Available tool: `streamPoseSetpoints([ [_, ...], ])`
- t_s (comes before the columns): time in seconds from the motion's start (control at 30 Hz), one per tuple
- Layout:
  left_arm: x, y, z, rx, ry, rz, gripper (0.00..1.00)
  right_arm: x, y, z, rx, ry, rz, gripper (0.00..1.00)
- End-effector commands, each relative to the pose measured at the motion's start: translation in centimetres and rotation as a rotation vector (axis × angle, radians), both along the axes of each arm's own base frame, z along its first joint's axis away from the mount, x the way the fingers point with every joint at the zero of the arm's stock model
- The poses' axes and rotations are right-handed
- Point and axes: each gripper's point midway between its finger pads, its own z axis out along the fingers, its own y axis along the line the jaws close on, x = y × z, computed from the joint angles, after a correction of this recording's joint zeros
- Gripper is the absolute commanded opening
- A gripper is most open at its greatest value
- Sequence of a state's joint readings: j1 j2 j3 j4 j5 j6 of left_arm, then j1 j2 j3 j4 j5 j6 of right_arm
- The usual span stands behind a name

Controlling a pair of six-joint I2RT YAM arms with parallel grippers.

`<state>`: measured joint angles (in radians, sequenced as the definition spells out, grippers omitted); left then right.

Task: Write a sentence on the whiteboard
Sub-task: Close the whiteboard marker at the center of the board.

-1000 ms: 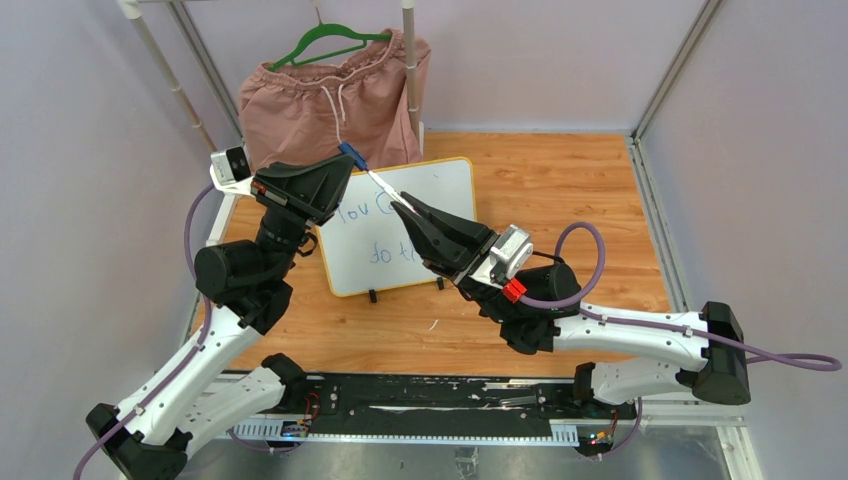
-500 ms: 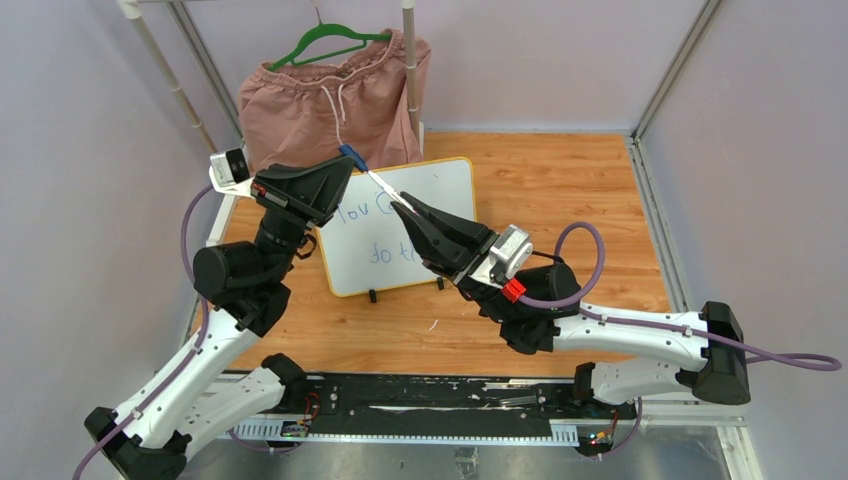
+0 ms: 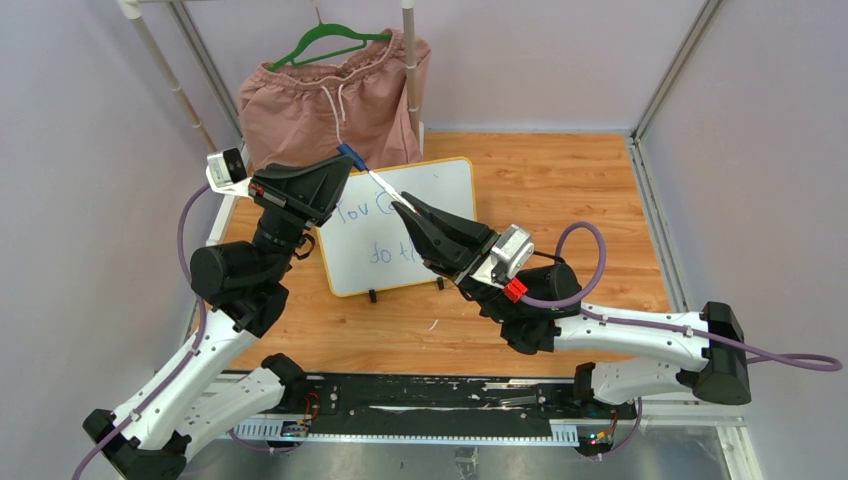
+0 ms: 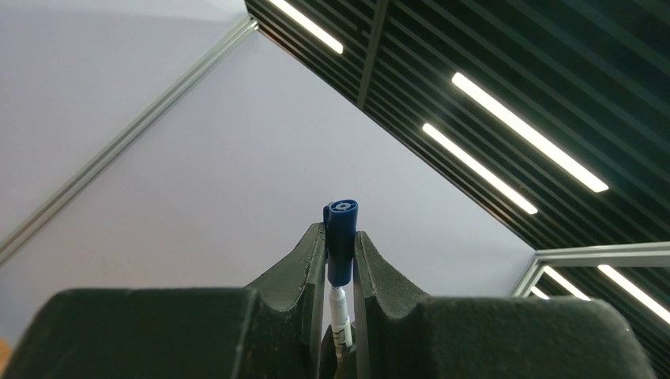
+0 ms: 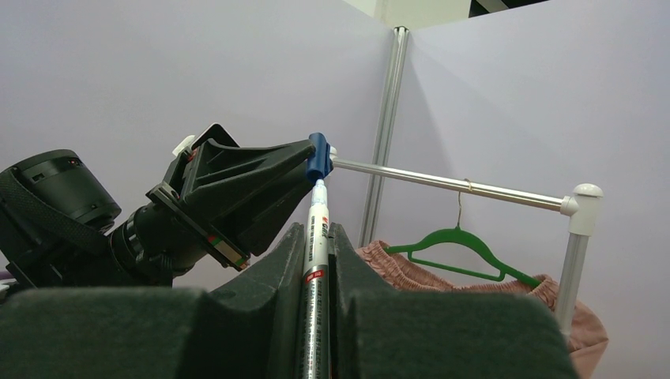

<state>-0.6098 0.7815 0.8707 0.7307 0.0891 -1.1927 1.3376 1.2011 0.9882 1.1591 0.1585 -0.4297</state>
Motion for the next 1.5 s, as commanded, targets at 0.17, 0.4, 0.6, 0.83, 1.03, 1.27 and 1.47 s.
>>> streamPoseSetpoints([
  [0.17, -0.9, 0.3, 1.1, -0.009, -0.044, -0.010, 0.00, -0.7, -0.9, 1.6, 0.069, -0.002, 0.022, 0.00],
  [0.4, -0.8, 0.1, 0.9, -0.011, -0.039, -0.026, 0.00, -0.7, -0.6, 1.7, 0.068, -0.002, 0.027, 0.00],
  [0.6, -1.1, -0.1, 0.8, -0.013, -0.046, -0.049, 0.00, -0.6, -0.4, 1.6, 0.066, 0.001, 0.023, 0.00],
  [0.83, -1.2, -0.3, 0.4, -0.013, -0.043, -0.064, 0.00, -0.5, -0.4, 1.9, 0.073, -0.007, 0.013, 0.00],
  [1.03, -1.0, -0.4, -0.1, -0.004, -0.032, -0.063, 0.00, -0.6, -0.4, 2.5, 0.088, -0.021, 0.010, 0.00],
  [1.27, -0.9, -0.4, -0.4, -0.001, -0.025, -0.060, 0.00, -0.7, -0.2, 3.0, 0.096, -0.032, 0.014, 0.00],
  [1.47, -1.0, -0.4, -0.5, -0.004, -0.020, -0.071, 0.00, -0.6, 0.0, 2.9, 0.092, -0.044, 0.002, 0.00],
])
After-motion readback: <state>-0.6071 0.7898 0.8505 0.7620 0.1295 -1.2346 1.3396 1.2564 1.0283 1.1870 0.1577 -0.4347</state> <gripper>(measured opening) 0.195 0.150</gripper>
